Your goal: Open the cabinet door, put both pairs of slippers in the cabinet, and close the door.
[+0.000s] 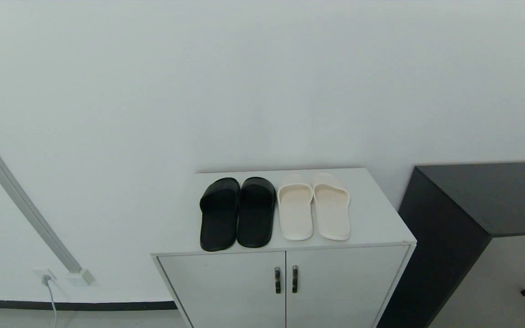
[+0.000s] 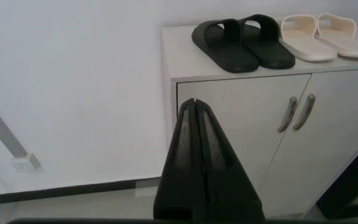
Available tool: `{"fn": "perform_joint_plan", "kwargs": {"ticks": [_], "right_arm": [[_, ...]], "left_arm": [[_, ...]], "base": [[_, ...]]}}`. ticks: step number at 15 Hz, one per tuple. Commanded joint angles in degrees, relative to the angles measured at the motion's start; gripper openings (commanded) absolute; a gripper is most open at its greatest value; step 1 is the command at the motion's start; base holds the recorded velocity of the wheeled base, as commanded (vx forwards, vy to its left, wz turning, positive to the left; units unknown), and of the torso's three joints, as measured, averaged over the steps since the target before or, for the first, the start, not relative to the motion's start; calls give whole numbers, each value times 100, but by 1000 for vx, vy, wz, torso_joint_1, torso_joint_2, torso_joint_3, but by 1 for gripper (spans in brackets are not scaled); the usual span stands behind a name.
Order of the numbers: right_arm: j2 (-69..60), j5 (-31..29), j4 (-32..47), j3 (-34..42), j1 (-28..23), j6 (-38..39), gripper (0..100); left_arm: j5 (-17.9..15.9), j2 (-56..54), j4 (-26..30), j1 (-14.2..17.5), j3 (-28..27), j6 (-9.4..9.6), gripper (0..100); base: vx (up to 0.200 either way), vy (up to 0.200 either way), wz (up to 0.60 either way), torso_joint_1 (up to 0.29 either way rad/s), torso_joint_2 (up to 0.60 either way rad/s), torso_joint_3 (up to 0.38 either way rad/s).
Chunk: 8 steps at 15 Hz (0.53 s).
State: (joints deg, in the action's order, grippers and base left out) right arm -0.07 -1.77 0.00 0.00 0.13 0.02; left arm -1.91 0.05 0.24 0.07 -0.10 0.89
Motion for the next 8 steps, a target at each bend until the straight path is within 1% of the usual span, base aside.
{"fn": "perform_joint_plan", "kwargs": {"ticks": [1, 4, 7, 8], "right_arm": [[7, 27, 0, 0, 4, -11, 100], [16, 133, 0, 0, 13, -2, 100], [236, 168, -18, 0, 110, 200, 100], [289, 142, -132, -202, 110, 296, 100]], "left_arm": [[7, 4, -7, 1, 1, -1, 0], [-2, 4, 2, 1, 1, -1, 0], [-2, 4, 2, 1, 1, -1, 0], [-2, 4, 2, 1, 1, -1, 0]], "base": [[0, 0, 0, 0, 0, 0], [0, 0, 0, 0, 0, 0], [0, 0, 0, 0, 0, 0], [0, 0, 0, 0, 0, 0]]}}
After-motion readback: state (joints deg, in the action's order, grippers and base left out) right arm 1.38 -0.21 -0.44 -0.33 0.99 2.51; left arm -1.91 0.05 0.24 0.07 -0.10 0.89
